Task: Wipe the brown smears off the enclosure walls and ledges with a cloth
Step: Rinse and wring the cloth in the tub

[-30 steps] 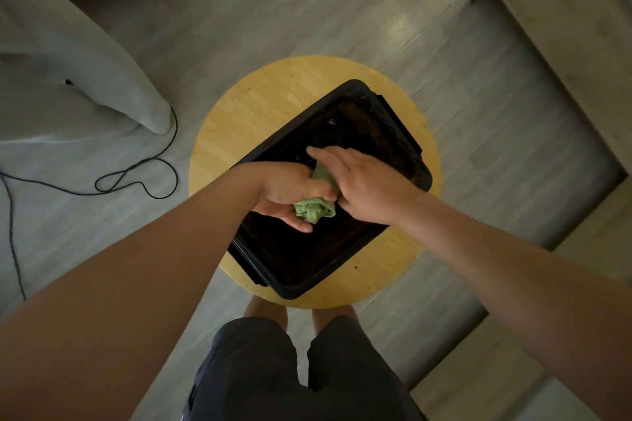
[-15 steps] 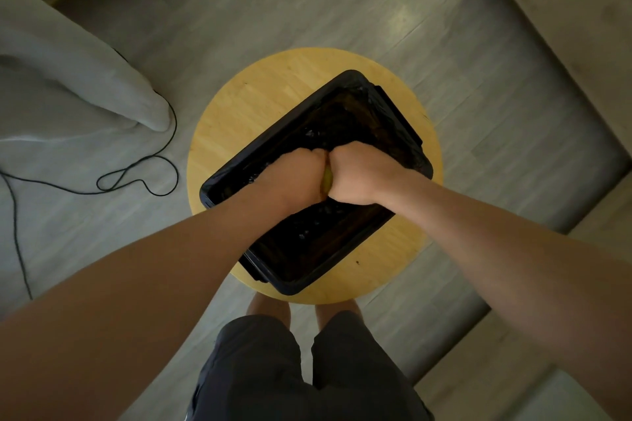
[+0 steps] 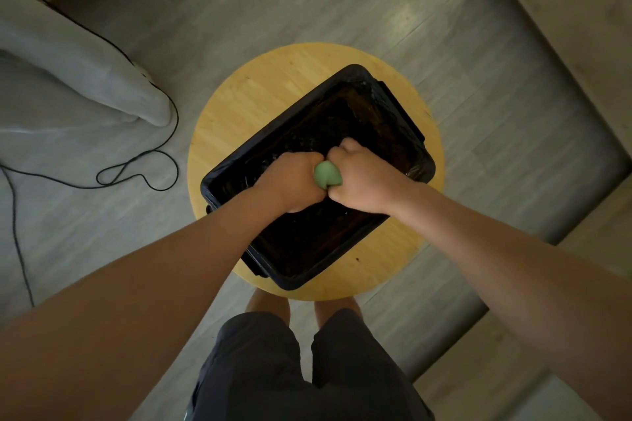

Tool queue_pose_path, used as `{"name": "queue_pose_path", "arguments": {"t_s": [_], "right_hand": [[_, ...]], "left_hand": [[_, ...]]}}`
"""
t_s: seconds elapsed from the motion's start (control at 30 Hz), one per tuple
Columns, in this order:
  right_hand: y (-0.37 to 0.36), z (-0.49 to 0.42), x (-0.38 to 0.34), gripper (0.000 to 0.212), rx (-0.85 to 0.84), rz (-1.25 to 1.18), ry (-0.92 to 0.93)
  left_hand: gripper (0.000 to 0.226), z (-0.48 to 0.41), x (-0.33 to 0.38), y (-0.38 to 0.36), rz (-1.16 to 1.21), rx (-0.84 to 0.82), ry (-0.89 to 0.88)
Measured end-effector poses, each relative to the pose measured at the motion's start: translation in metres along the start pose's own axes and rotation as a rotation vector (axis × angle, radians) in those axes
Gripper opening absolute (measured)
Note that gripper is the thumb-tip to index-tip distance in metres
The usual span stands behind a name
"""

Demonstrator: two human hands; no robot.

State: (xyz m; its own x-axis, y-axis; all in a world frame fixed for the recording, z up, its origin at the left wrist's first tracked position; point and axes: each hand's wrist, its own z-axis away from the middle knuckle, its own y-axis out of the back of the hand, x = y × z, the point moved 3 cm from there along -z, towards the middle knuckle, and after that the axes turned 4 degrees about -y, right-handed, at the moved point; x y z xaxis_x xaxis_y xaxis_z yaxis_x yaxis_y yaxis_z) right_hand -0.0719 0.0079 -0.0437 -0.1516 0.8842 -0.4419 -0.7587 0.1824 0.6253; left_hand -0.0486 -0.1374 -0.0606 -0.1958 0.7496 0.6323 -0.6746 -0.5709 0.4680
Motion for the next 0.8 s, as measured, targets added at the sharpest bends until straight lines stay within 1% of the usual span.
{"name": "queue_pose_path", "arguments": {"t_s": [0.07, 0.1, 0.13, 0.2, 0.27, 0.3, 0.33, 0.37, 0.4, 0.43, 0.47, 0.5, 0.57, 0.63, 0.67, 0.73, 0.8], "right_hand": [[-0.002, 0.014, 0.001, 0.06, 0.118, 0.086, 0.125], [-0.003, 0.021, 0.0, 0.07, 0.163, 0.098, 0.183], [-0.003, 0.029, -0.003, 0.075, 0.199, 0.11, 0.239], [-0.002, 0.039, -0.006, 0.079, 0.268, 0.177, 0.329], [-0.001, 0.044, -0.01, 0.081, 0.366, 0.262, 0.393], [-0.001, 0.044, -0.01, 0.079, 0.415, 0.294, 0.408], [0.0, 0.044, -0.011, 0.076, 0.461, 0.324, 0.412], [0.002, 0.044, -0.012, 0.071, 0.509, 0.366, 0.406], [0.003, 0.044, -0.013, 0.062, 0.552, 0.42, 0.4], [0.004, 0.043, -0.014, 0.048, 0.573, 0.484, 0.406], [0.006, 0.042, -0.015, 0.033, 0.57, 0.534, 0.411], [0.008, 0.04, -0.015, 0.026, 0.537, 0.554, 0.399], [0.012, 0.033, -0.017, 0.021, 0.366, 0.559, 0.307], [0.016, 0.022, -0.024, 0.012, 0.176, 0.546, 0.126], [0.017, 0.018, -0.028, 0.009, 0.107, 0.515, 0.03], [0.017, 0.013, -0.032, 0.013, 0.009, 0.415, -0.128], [0.014, 0.007, -0.031, 0.014, -0.043, 0.257, -0.198]], "left_hand": [[0.023, 0.004, 0.001, 0.002, 0.279, -0.164, 0.182], [0.026, 0.007, 0.002, 0.006, 0.397, -0.227, 0.253], [0.025, 0.01, 0.003, 0.011, 0.479, -0.288, 0.298], [0.02, 0.014, 0.005, 0.018, 0.606, -0.464, 0.324], [0.013, 0.02, 0.012, 0.021, 0.709, -0.676, 0.294], [0.013, 0.023, 0.017, 0.021, 0.73, -0.751, 0.276], [0.014, 0.025, 0.022, 0.021, 0.719, -0.79, 0.261], [0.017, 0.027, 0.026, 0.02, 0.672, -0.792, 0.254], [0.021, 0.029, 0.03, 0.019, 0.595, -0.767, 0.245], [0.026, 0.029, 0.033, 0.018, 0.499, -0.727, 0.231], [0.031, 0.027, 0.034, 0.017, 0.393, -0.682, 0.212], [0.035, 0.025, 0.034, 0.015, 0.287, -0.631, 0.19], [0.034, 0.019, 0.032, 0.014, 0.064, -0.486, 0.114], [0.029, 0.013, 0.032, 0.016, -0.221, -0.31, -0.028], [0.029, 0.012, 0.034, 0.016, -0.345, -0.242, -0.094], [0.028, 0.009, 0.033, 0.017, -0.455, -0.131, -0.129], [0.016, 0.006, 0.031, 0.017, -0.52, -0.039, -0.121]]}}
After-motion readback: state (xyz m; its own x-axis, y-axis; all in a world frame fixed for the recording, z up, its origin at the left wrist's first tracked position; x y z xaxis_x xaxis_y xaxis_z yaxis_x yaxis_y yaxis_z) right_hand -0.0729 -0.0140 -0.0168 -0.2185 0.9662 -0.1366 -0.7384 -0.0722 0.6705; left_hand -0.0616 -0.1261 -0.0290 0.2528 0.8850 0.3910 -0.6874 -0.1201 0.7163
